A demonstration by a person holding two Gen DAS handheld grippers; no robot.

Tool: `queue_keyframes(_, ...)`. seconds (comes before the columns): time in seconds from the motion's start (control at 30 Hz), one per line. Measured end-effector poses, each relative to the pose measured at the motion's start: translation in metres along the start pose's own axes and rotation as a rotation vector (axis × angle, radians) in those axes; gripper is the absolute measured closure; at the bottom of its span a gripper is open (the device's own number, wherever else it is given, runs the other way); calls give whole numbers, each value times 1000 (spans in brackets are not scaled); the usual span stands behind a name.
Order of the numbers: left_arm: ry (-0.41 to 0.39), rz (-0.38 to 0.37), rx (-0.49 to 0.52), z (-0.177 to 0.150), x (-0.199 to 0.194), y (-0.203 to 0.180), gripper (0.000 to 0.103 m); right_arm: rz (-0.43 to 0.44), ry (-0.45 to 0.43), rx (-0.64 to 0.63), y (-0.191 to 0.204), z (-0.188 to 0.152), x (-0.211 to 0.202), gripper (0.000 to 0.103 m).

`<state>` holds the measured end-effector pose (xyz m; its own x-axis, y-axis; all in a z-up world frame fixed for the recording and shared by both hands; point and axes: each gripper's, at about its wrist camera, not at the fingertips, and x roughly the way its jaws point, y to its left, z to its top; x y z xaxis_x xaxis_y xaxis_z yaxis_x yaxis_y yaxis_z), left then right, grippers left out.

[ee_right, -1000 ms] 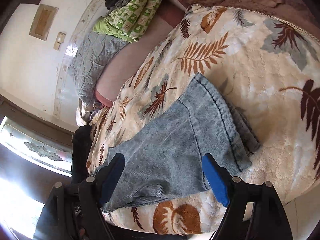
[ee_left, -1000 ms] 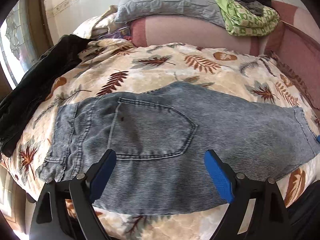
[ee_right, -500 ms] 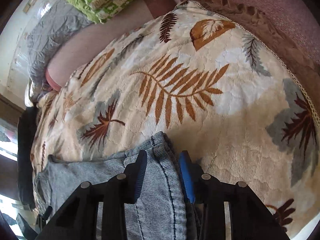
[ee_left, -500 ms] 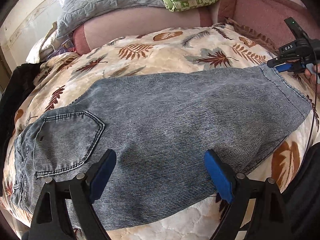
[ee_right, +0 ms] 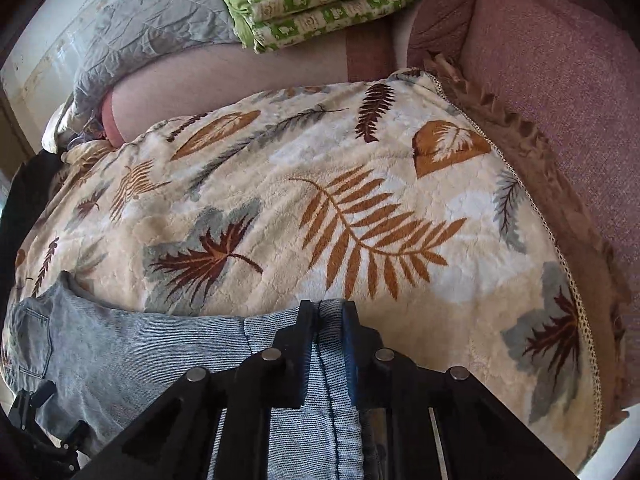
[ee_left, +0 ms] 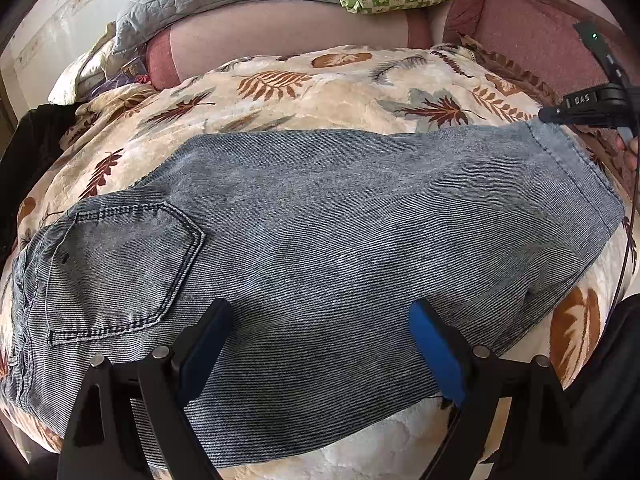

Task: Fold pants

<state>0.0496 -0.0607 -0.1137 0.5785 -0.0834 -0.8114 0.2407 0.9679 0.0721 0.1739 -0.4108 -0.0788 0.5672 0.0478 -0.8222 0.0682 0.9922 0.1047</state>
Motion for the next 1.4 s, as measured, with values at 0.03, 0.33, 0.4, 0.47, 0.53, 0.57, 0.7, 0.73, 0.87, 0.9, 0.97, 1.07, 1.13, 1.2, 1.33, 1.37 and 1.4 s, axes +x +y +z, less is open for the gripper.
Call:
queue_keyframes(0.03, 3, 1, -2, 0, 0, 0, 13, 14, 32, 7, -3, -2, 14, 87)
queue_keyframes(0.33, 7, -9, -4, 1, -3, 0, 13, 167, -48, 189, -20, -34, -44, 71)
queue_keyframes(0.4, -7, -17, -16, 2, -9, 1, 13, 286, -38, 238, -18, -53, -62, 67)
queue_keyframes(0.47, -39, -27, -28, 4, -19, 0, 13, 393, -2, 289, -12, -74, -66, 53)
queue_keyframes(0.53, -65, -37, -31, 7, -25, -3, 13, 412, 57, 327, -9, -95, -54, 45)
queue_keyframes(0.57, -65, -43, -28, 8, -26, -5, 13, 387, 91, 336, -9, -103, -43, 45)
queue_keyframes(0.7, 53, -9, 37, 4, 0, -22, 13, 406, 94, 444, -19, -118, -35, 46)
queue_keyframes(0.73, 46, 3, 49, 2, 1, -24, 13, 408, 83, 449, -17, -117, -41, 46)
queue_keyframes(0.87, 3, -15, 15, 4, -14, -23, 13, 391, 23, 412, -12, -118, -57, 39)
queue_keyframes(0.9, -9, -28, 4, 5, -17, -21, 13, 356, 41, 410, -13, -121, -48, 35)
queue_keyframes(0.97, 19, -32, 18, 4, -10, -24, 13, 388, 60, 448, -21, -128, -35, 35)
queue_keyframes(1.07, 39, -21, 54, 1, -3, -27, 12, 399, 24, 460, -23, -125, -48, 36)
queue_keyframes(1.13, 8, -37, 39, 3, -14, -24, 12, 386, -8, 446, -19, -130, -55, 36)
queue_keyframes(1.2, -76, -62, 25, 1, -26, -19, 12, 389, -24, 461, -20, -139, -55, 35)
queue_keyframes(1.33, -24, -61, 69, -9, 0, -22, 8, 399, -26, 502, -27, -141, -55, 35)
queue_keyframes(1.37, -70, -54, 73, -12, -5, -22, 7, 399, -17, 514, -28, -142, -54, 35)
queue_keyframes(1.4, -67, -53, 80, -13, -5, -22, 7, 395, -17, 518, -28, -142, -54, 35)
